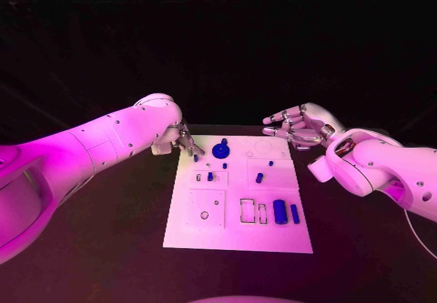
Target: Assemble the parts on the task board
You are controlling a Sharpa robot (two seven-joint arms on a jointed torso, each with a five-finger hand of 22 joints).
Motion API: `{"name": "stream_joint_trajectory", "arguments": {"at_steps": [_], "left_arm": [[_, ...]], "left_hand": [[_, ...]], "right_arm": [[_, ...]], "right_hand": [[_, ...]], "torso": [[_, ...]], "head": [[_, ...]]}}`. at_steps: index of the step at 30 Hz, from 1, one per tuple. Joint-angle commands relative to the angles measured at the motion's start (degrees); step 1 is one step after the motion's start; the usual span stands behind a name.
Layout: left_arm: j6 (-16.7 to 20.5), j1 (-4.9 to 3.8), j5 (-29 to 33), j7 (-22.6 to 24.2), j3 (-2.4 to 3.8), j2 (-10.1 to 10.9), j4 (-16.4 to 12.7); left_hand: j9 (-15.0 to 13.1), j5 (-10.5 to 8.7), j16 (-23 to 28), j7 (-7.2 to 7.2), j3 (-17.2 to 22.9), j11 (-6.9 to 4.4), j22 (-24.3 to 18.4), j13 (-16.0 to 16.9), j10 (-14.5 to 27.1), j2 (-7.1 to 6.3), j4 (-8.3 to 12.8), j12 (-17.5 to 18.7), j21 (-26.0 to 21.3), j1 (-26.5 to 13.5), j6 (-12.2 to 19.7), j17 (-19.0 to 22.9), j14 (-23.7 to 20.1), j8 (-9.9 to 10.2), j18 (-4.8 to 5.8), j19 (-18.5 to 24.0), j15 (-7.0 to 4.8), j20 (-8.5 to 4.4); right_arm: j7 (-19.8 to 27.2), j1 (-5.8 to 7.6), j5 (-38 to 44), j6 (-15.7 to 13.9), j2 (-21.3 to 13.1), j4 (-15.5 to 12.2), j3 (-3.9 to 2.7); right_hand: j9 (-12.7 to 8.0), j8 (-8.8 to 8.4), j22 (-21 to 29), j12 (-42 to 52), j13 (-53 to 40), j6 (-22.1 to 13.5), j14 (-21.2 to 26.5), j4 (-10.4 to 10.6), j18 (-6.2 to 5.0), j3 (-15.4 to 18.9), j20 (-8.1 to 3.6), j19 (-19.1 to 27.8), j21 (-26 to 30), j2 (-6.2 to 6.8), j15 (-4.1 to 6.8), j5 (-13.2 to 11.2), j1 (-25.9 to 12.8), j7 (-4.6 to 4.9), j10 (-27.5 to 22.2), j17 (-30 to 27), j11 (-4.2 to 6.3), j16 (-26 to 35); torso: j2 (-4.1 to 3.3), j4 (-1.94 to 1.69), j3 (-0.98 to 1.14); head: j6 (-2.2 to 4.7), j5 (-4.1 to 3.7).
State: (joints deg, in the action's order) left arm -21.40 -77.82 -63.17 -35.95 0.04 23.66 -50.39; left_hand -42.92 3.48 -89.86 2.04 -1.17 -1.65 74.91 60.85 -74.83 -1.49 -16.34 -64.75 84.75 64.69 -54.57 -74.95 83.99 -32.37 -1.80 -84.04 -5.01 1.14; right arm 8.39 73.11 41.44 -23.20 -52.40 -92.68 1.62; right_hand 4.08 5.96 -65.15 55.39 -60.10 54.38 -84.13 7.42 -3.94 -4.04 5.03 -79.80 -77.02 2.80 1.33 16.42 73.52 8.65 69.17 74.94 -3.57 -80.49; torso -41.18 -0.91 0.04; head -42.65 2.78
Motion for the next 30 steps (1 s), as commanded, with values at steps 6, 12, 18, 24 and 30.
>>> {"name": "stream_joint_trajectory", "arguments": {"at_steps": [6,12,18,24,30], "left_arm": [[-2.40,0.04,0.58,0.97,-0.01,-0.20,-0.07],[-2.81,0.09,0.70,1.00,-0.05,-0.31,-0.05],[-2.65,0.11,0.72,0.58,-0.09,-0.38,0.05],[-2.35,0.12,0.73,0.60,-0.13,-0.51,0.24],[-2.13,0.15,0.74,0.80,-0.15,-0.76,0.39]], "left_hand": [[0.13,0.36,-0.14,-0.02,-0.11,-0.17,9.21,0.00,-0.12,1.06,0.46,-0.14,0.27,1.40,-0.35,-15.05,6.01,-0.35,0.13,-2.84,-0.06,0.19],[0.15,0.37,-0.14,-0.03,-0.07,-0.19,9.22,0.03,-0.15,1.21,0.57,-0.20,0.26,1.83,-0.35,-15.05,6.01,-0.34,0.13,-2.83,-0.07,0.17],[0.16,0.38,-0.14,-0.04,0.00,-0.20,9.17,0.05,-0.17,1.38,0.63,-0.23,0.22,2.13,-0.37,-15.05,6.01,-0.34,0.11,-2.81,-0.08,0.16],[0.21,0.42,-0.14,-0.06,0.58,-0.22,9.12,-0.14,-0.08,2.25,1.02,-0.12,0.14,3.51,-0.35,-15.05,6.01,-0.30,0.09,-2.77,-0.12,0.13],[0.31,0.10,-0.14,-0.22,2.32,-0.36,9.05,-0.45,0.11,3.57,2.47,0.10,0.02,6.49,-0.18,-15.05,6.01,-0.17,0.06,-2.71,-0.23,0.03]], "right_arm": [[0.23,-0.04,0.17,0.76,0.09,-0.03,0.00],[0.26,-0.04,0.17,0.76,0.13,-0.04,0.00],[0.28,-0.04,0.18,0.75,0.11,-0.08,0.00],[0.29,-0.04,0.21,0.72,0.09,-0.11,0.00],[0.31,-0.04,0.25,0.69,0.10,-0.12,0.00]], "right_hand": [[-0.01,0.25,0.02,0.01,-0.06,-0.53,-2.71,-0.09,-1.01,0.28,-0.09,0.48,0.24,-0.53,-0.41,0.19,0.04,0.03,-0.41,1.69,-0.03,0.18],[-0.01,0.25,0.02,0.01,-0.06,-0.53,-2.71,-0.09,-1.01,0.28,-0.09,0.48,0.24,-0.53,-0.41,0.19,0.04,0.03,-0.41,1.69,-0.03,0.18],[0.00,0.27,0.05,0.08,-0.10,-0.54,-2.72,-0.13,-1.01,0.28,-0.08,0.49,0.27,-0.58,-0.41,0.21,0.14,0.03,-0.39,1.74,-0.03,0.16],[0.00,0.27,0.05,0.08,-0.10,-0.54,-2.72,-0.13,-1.01,0.28,-0.08,0.49,0.27,-0.58,-0.41,0.21,0.14,0.03,-0.39,1.74,-0.03,0.16],[0.00,0.27,0.05,0.08,-0.10,-0.54,-2.72,-0.13,-1.01,0.28,-0.08,0.49,0.27,-0.58,-0.41,0.21,0.14,0.03,-0.39,1.74,-0.03,0.16]], "torso": [[-0.01,-0.02,-0.01],[-0.01,-0.01,-0.01],[-0.04,0.01,-0.04],[-0.05,0.01,-0.01],[-0.03,0.02,-0.02]], "head": [[-0.05,-0.02],[-0.09,0.07],[-0.01,0.05],[-0.10,-0.04],[-0.21,-0.07]]}}
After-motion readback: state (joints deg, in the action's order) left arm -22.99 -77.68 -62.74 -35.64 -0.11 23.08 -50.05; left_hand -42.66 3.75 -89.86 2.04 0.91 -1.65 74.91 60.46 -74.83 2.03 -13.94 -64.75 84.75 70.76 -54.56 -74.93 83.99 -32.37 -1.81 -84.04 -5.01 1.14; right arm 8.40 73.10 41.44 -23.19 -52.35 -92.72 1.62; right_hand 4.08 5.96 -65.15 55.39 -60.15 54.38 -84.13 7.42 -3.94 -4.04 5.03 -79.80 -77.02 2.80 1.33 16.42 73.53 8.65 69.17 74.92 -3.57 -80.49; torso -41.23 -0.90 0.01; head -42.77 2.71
